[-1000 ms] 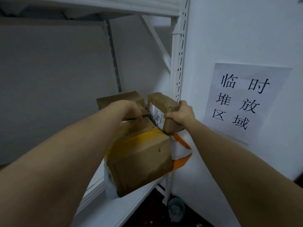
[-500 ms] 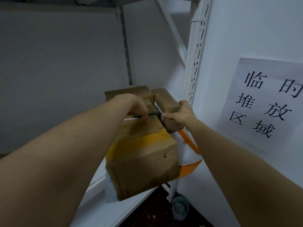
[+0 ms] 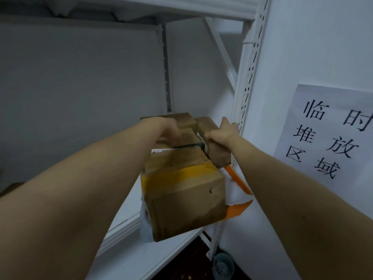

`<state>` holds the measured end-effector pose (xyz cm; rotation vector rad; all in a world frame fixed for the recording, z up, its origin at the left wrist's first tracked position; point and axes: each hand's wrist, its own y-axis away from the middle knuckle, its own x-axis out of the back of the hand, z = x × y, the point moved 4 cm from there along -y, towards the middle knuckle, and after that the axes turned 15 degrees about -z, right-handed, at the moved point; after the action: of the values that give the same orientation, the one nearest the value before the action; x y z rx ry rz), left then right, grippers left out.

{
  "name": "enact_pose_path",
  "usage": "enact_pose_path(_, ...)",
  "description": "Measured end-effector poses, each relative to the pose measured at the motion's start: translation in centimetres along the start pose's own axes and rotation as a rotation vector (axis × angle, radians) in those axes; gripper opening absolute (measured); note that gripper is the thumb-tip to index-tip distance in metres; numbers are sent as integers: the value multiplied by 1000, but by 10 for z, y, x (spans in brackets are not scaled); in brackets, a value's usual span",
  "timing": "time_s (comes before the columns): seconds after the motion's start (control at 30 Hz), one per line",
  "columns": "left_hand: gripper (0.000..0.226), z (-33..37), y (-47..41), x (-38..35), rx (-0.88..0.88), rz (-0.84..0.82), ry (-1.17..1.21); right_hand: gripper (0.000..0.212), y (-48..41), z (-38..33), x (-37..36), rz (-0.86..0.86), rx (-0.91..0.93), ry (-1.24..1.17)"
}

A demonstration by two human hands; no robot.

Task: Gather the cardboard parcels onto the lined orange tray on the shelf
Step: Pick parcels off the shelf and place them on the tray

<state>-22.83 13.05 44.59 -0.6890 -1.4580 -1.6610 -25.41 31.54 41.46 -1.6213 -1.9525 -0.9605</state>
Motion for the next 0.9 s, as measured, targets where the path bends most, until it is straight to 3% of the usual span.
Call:
enact_pose_path(0.23, 59, -52, 53, 17, 36, 142, 23, 66, 29, -103, -34, -43, 184, 155)
enact_pose_path(0.47, 65, -157, 103, 14, 153, 223, 136, 38, 54, -205, -133, -235, 400, 172)
enact_pose_path(0.6, 53, -231, 126, 7, 236, 224, 160, 28, 72, -256, -203, -340, 489, 242)
enact_pose_path(0.9, 19, -389, 174, -23, 388, 181, 153, 37, 123, -336, -342, -602, 617, 346)
